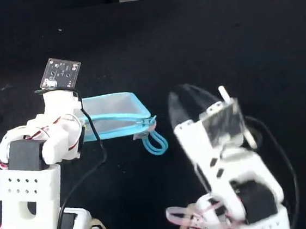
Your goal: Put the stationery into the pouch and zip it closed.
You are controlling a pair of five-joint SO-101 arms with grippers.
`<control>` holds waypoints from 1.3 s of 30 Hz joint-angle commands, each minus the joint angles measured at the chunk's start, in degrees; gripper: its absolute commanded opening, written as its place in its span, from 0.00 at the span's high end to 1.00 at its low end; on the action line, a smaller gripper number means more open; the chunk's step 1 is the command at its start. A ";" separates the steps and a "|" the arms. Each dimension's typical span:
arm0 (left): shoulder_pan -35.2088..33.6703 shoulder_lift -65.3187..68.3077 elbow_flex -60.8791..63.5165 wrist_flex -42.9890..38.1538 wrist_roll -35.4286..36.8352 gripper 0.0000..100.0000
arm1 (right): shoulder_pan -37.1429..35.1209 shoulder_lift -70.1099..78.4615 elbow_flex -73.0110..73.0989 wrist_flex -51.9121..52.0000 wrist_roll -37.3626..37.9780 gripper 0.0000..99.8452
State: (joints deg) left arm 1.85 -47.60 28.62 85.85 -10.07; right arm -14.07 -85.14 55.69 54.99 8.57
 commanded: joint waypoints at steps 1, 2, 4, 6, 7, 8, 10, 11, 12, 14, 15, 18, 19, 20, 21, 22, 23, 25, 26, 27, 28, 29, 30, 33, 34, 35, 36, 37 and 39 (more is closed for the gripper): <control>-0.04 0.44 1.01 0.18 -0.35 0.97 | 12.40 9.63 0.57 1.93 0.26 0.91; -0.04 0.44 1.01 0.18 -0.35 0.97 | 13.63 12.79 0.04 2.46 0.88 0.91; -0.04 0.44 1.01 0.18 -0.35 0.97 | 15.38 19.65 -2.07 3.60 3.52 0.91; -0.04 0.44 1.01 0.18 -0.35 0.97 | 17.05 27.30 -5.32 5.27 5.27 0.91; -0.13 0.44 1.01 0.26 -0.35 0.97 | 17.85 31.25 -7.16 6.15 5.98 0.91; -0.13 0.44 1.01 0.26 -0.35 0.97 | 18.81 35.47 -9.27 6.95 6.95 0.91; -0.13 0.44 1.01 0.26 -0.35 0.97 | 20.66 43.74 -13.58 8.44 8.88 0.86; -0.13 0.44 1.01 0.26 -0.35 0.97 | 21.54 47.87 -15.69 9.05 9.67 0.83; -0.13 0.44 1.01 0.26 -0.35 0.97 | 22.15 51.91 -17.80 9.58 10.64 0.81; -0.13 0.44 1.01 0.26 -0.35 0.97 | 23.21 59.74 -21.67 9.67 12.48 0.79; -0.13 0.44 1.01 0.26 -0.35 0.97 | 23.56 63.43 -23.60 9.58 13.01 0.79; -0.13 0.44 1.01 0.26 -0.35 0.97 | 24.79 73.45 -30.37 9.58 13.19 0.81; -0.13 0.44 1.01 0.26 -0.35 0.97 | 25.32 76.53 -32.92 9.58 13.19 0.81; -0.13 0.44 1.01 0.26 -0.35 0.97 | 25.85 79.52 -35.56 9.58 13.19 0.81; -0.13 0.44 1.01 0.26 -0.35 0.97 | 26.37 82.33 -38.29 9.58 13.19 0.81; -0.13 0.44 1.01 0.26 -0.35 0.97 | 26.90 85.14 -40.92 9.58 13.19 0.81; -0.13 0.44 1.01 0.26 -0.35 0.97 | 27.43 87.87 -43.56 9.76 13.19 0.81; -0.13 0.44 1.01 0.26 -0.35 0.97 | 28.04 93.23 -48.13 10.02 13.63 0.81; -0.13 0.44 1.01 0.26 -0.35 0.97 | 28.04 95.96 -49.98 10.02 14.59 0.81; -0.13 0.44 1.01 0.26 -0.35 0.97 | 28.13 98.51 -51.56 10.02 15.56 0.81; -0.13 0.44 1.01 0.26 -0.35 0.97 | 28.13 100.88 -52.88 10.02 16.35 0.81; -0.13 0.44 1.01 0.26 -0.35 0.97 | 28.04 103.08 -54.20 10.02 16.79 0.81; -0.13 0.44 1.01 0.26 -0.35 0.97 | 27.87 105.10 -55.25 10.02 17.32 0.81; -0.13 0.44 1.01 0.26 -0.35 0.97 | 27.78 109.67 -58.95 10.02 18.73 0.81; -0.13 0.44 1.01 0.26 -0.35 0.97 | 27.96 110.81 -60.18 10.02 18.73 0.81; -0.13 0.44 1.01 0.26 -0.35 0.97 | 28.04 111.87 -61.49 10.02 18.73 0.81; -0.13 0.44 1.01 0.26 -0.35 0.97 | 28.13 112.84 -62.81 10.02 18.73 0.81; -0.13 0.44 1.01 0.26 -0.35 0.97 | 28.22 113.80 -63.96 9.93 18.73 0.81; -0.13 0.44 1.01 0.26 -0.35 0.97 | 28.57 115.91 -66.15 10.02 18.73 0.81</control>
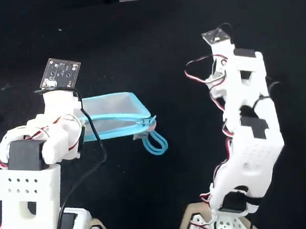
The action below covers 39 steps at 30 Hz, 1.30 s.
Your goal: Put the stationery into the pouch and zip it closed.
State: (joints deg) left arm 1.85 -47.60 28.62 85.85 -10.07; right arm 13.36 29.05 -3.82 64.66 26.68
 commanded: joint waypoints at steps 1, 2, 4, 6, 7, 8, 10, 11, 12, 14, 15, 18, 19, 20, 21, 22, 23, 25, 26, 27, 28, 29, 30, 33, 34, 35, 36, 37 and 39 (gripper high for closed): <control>-0.13 0.44 1.01 0.26 -0.35 0.97 | 1.14 2.59 -7.60 0.35 0.62 0.81; -0.13 0.44 1.01 0.26 -0.35 0.97 | 1.23 3.56 -8.57 0.44 0.62 0.81; -0.13 0.44 1.01 0.26 -0.35 0.97 | 1.41 4.88 -9.54 0.44 2.02 0.81; -0.13 0.44 1.01 0.26 -0.35 0.97 | 1.58 5.93 -9.89 0.44 4.48 0.82; -0.13 0.44 1.01 0.18 -0.35 0.97 | 1.58 6.37 -9.98 0.44 5.27 0.85; -0.13 0.44 1.01 0.18 -0.35 0.97 | 1.58 6.64 -9.98 0.44 5.89 0.87; -0.04 0.44 1.01 0.18 -0.35 0.97 | 1.58 7.08 -9.80 0.44 6.59 0.93; -0.04 0.44 1.01 0.18 -0.35 0.97 | 1.58 7.16 -9.63 0.44 6.51 0.96; -0.04 0.44 1.01 0.18 -0.35 0.97 | 1.58 7.16 -9.63 0.62 6.51 0.99; -0.04 0.44 1.01 0.09 -0.35 0.97 | 1.58 6.90 -10.07 3.16 6.51 0.98; -0.04 0.44 1.01 0.09 -0.35 0.97 | 1.41 6.73 -10.51 4.92 6.51 0.99; 0.13 0.44 1.01 0.00 -0.35 0.97 | 0.53 4.70 -12.26 11.96 6.42 0.99; 0.13 0.44 1.01 -0.09 -0.35 0.97 | 0.00 3.56 -12.53 14.24 6.42 0.99; 0.13 0.44 1.01 -0.09 -0.35 0.97 | -0.62 2.33 -12.35 16.18 6.59 0.99; 0.13 0.44 1.01 -0.09 -0.35 0.97 | -1.32 1.19 -12.09 17.93 6.68 0.99; 0.13 0.44 1.01 -0.09 -0.35 0.97 | -2.02 -0.13 -11.21 18.90 6.68 0.99; 0.04 0.44 1.01 -0.09 -0.35 0.97 | -2.73 -1.36 -9.80 19.25 6.77 0.99; -0.04 0.44 1.01 -0.09 -0.44 0.97 | -4.66 -4.35 -5.67 18.55 6.77 0.99; -0.04 0.44 1.01 -0.09 -0.44 0.97 | -5.63 -6.02 -2.95 17.49 6.77 0.99; -0.04 0.44 1.01 0.00 -0.44 0.97 | -6.86 -8.04 0.13 16.09 6.86 0.99; -0.04 0.44 1.01 0.00 -0.44 0.97 | -8.18 -10.24 3.21 14.33 6.86 0.99; -0.04 0.44 1.01 0.00 -0.44 0.97 | -9.32 -12.70 6.73 12.31 6.86 0.99; -0.04 0.44 1.01 0.00 -0.44 0.97 | -10.46 -15.34 10.33 9.85 6.86 0.99; -0.04 0.44 1.01 0.00 -0.44 0.97 | -13.89 -23.34 21.58 1.49 6.77 0.99; -0.04 0.44 1.01 0.09 -0.44 0.97 | -15.03 -25.63 25.10 -0.70 6.77 0.99; -0.04 0.44 1.01 0.09 -0.44 0.97 | -16.18 -27.56 28.44 -2.64 6.68 0.98; -0.04 0.44 1.01 0.09 -0.44 0.97 | -17.49 -29.32 31.69 -4.22 6.68 0.98; -0.04 0.44 1.01 0.09 -0.44 0.97 | -18.73 -30.73 34.33 -5.19 6.68 0.98; -0.13 0.44 1.01 0.09 -0.44 0.97 | -20.66 -32.92 38.46 -6.07 6.33 0.93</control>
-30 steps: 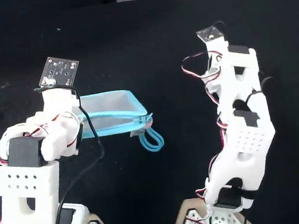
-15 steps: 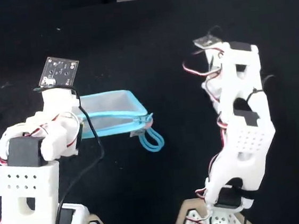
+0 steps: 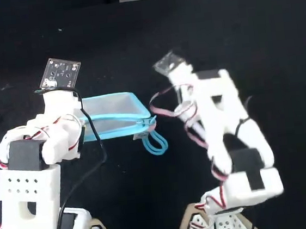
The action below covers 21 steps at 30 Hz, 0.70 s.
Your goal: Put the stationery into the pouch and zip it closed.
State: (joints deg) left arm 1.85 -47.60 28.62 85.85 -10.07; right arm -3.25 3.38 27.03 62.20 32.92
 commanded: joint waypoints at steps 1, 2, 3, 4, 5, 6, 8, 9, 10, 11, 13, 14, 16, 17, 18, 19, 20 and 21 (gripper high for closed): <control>-0.13 0.44 1.01 0.09 -0.44 0.97 | -4.66 -8.04 8.92 -3.69 0.09 0.90; -0.13 0.44 1.01 0.09 -0.44 0.97 | -5.19 -8.48 9.98 -3.69 0.09 0.88; -0.13 0.44 1.01 0.09 -0.44 0.97 | -5.63 -8.75 10.59 -3.69 0.09 0.85; -0.13 0.44 1.01 0.18 -0.44 0.97 | -5.80 -8.75 11.03 -3.69 0.09 0.84; -0.13 0.44 1.01 0.18 -0.44 0.97 | -5.80 -8.75 11.21 -3.69 0.09 0.84; -0.13 0.44 1.01 0.18 -0.44 0.97 | -5.80 -8.75 11.30 -3.60 0.00 0.84; -0.13 0.44 1.01 0.26 -0.44 0.97 | -5.63 -8.75 11.30 -3.25 0.00 0.84; -0.13 0.44 1.01 0.26 -0.44 0.97 | -5.36 -8.75 11.38 -3.25 0.00 0.84; -0.13 0.44 1.01 0.26 -0.44 0.97 | -5.10 -8.75 11.82 -3.43 0.00 0.84; -0.13 0.44 1.01 0.26 -0.44 0.97 | -5.01 -8.75 12.35 -3.60 0.00 0.84; -0.13 0.44 1.01 0.26 -0.44 0.97 | -5.27 -8.75 13.58 -3.69 0.00 0.84; -0.13 0.44 1.01 0.26 -0.44 0.97 | -5.27 -8.75 14.20 -3.69 0.18 0.84; -0.13 0.44 1.01 0.26 -0.44 0.97 | -5.10 -8.92 15.16 -4.40 0.35 0.84; -0.13 0.44 1.01 0.26 -0.44 0.97 | -4.75 -9.01 15.69 -5.36 0.35 0.84; -0.13 0.44 1.01 0.26 -0.44 0.97 | -3.96 -9.10 16.40 -6.51 0.44 0.84; -0.13 0.44 1.01 0.26 -0.44 0.97 | -3.34 -9.10 17.10 -8.00 0.44 0.84; -0.13 0.44 1.01 0.26 -0.44 0.97 | -2.73 -9.01 17.63 -9.67 0.53 0.84; -0.13 0.44 1.01 0.26 -0.44 0.97 | -2.29 -8.75 18.24 -11.25 0.79 0.84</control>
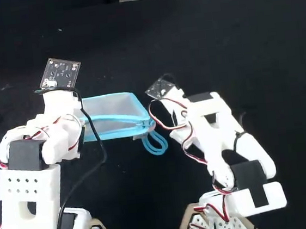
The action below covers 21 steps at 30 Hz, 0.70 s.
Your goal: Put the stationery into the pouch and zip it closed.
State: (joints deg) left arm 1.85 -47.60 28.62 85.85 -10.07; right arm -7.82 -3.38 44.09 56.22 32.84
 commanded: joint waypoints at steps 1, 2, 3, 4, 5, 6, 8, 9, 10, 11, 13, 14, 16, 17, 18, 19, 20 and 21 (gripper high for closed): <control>-0.13 0.44 1.01 0.26 -0.44 0.97 | 2.64 -1.98 2.07 -6.77 1.93 0.84; -0.13 0.44 1.01 0.26 -0.44 0.97 | 2.81 -1.98 2.86 -8.00 2.37 0.85; -0.13 0.44 1.01 0.26 -0.44 0.97 | 2.90 -2.42 3.56 -8.70 2.55 0.86; -0.13 0.44 1.01 0.26 -0.44 0.97 | 2.99 -2.51 3.82 -8.97 2.46 0.89; -0.13 0.44 1.01 0.26 -0.44 0.97 | 2.81 -2.77 3.82 -9.14 2.46 0.94; -0.13 0.44 1.01 0.26 -0.44 0.97 | 2.73 -3.30 3.82 -9.41 2.46 0.99; -0.13 0.44 1.01 0.26 -0.44 0.97 | 2.64 -5.14 3.82 -8.26 2.46 0.98; -0.13 0.44 1.01 0.26 -0.44 0.97 | 2.64 -6.64 3.74 -7.21 2.46 0.99; -0.13 0.44 1.01 0.26 -0.44 0.97 | 2.64 -8.66 3.56 -5.71 2.46 0.99; -0.13 0.44 1.01 0.26 -0.44 0.97 | 2.64 -10.95 3.21 -3.60 2.46 0.99; -0.13 0.44 1.01 0.26 -0.44 0.97 | 2.55 -16.92 2.59 1.32 2.46 0.99; 0.04 0.44 1.01 0.26 -0.44 0.97 | 2.55 -20.35 2.24 3.87 2.46 0.99; 0.13 0.44 1.01 0.26 -0.44 0.97 | 2.46 -27.91 1.71 7.82 2.46 0.99; 0.13 0.44 1.01 0.26 -0.44 0.97 | 1.93 -31.96 1.27 9.58 1.93 0.99; 0.13 0.44 1.01 0.26 -0.44 0.97 | 1.14 -35.91 0.66 11.25 0.62 0.99; 0.13 0.44 1.01 0.26 -0.44 0.97 | 0.00 -39.78 -0.13 13.01 -1.41 0.99; 0.04 0.44 1.01 0.26 -0.44 0.97 | -1.85 -43.56 -1.19 14.77 -3.69 0.99; -0.04 0.44 1.01 0.26 -0.44 0.97 | -4.13 -47.16 -2.68 16.70 -6.07 0.99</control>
State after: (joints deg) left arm 1.85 -47.60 28.62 85.85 -10.07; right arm -6.51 -34.86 47.52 66.68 33.27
